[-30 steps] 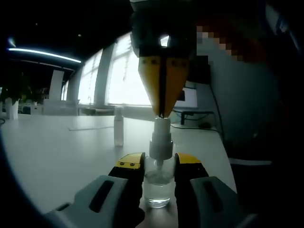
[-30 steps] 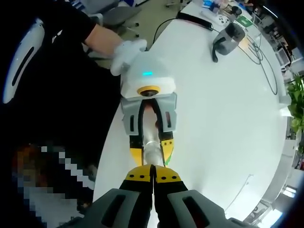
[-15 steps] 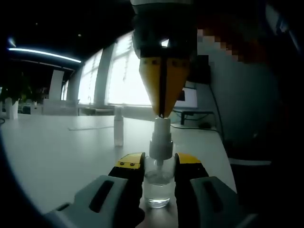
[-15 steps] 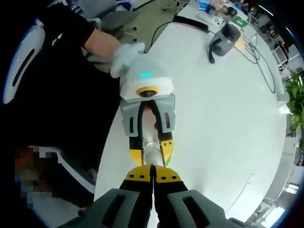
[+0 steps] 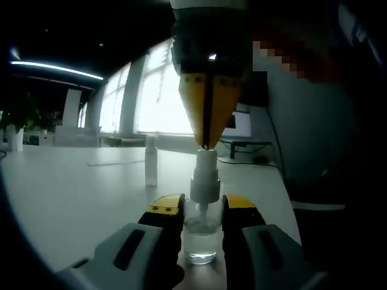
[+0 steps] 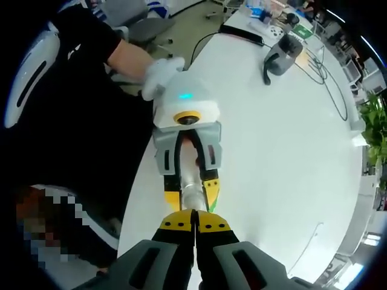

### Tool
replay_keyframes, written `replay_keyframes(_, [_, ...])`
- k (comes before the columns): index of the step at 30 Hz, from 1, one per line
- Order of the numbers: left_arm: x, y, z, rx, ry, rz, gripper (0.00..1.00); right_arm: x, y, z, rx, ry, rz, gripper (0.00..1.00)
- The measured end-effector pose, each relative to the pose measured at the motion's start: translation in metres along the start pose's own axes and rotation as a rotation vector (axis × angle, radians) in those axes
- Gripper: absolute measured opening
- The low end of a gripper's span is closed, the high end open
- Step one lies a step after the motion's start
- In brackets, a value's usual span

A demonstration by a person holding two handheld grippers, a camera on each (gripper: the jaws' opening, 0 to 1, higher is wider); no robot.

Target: Clamp pump bottle remove cover press pump head put on cover

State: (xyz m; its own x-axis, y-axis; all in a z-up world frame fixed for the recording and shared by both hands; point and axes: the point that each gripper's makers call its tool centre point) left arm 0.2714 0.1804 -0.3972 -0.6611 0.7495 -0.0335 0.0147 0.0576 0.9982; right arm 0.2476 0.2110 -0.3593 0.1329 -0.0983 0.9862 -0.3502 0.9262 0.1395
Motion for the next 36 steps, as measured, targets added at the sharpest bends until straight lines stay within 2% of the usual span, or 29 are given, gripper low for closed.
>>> replay_keyframes(5, [0.000, 0.000, -0.001, -0.003, -0.006, 0.000, 0.16, 0.001, 0.000, -0.001, 0.013, -0.015, -0.012, 0.01])
replay_keyframes(11, [0.000, 0.000, -0.003, -0.006, -0.007, 0.000, 0.16, 0.004, -0.003, -0.001, 0.015, -0.019, -0.017, 0.06])
replay_keyframes(18, [0.000, 0.000, -0.002, -0.006, -0.007, 0.001, 0.16, 0.015, -0.001, -0.006, 0.014, -0.066, -0.078, 0.10])
replay_keyframes(30, [0.000, -0.001, -0.002, -0.010, -0.004, 0.002, 0.16, 0.030, -0.004, -0.014, -0.013, -0.167, -0.272, 0.16])
replay_keyframes(36, [0.000, -0.001, -0.001, -0.010, -0.003, 0.003, 0.16, 0.043, 0.001, -0.017, -0.051, -0.217, -0.414, 0.18])
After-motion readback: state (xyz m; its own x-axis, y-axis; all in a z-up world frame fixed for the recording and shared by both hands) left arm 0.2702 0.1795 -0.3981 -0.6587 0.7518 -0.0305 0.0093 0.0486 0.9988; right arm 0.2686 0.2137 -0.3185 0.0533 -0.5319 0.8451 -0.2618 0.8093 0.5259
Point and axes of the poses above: the point that each gripper's makers call its tool centre point, and the gripper's own axes: x roughly backward along the fingers, z roughly to its left, y roughly out of its top, and after that the axes turned 10 degrees about y, right-handed
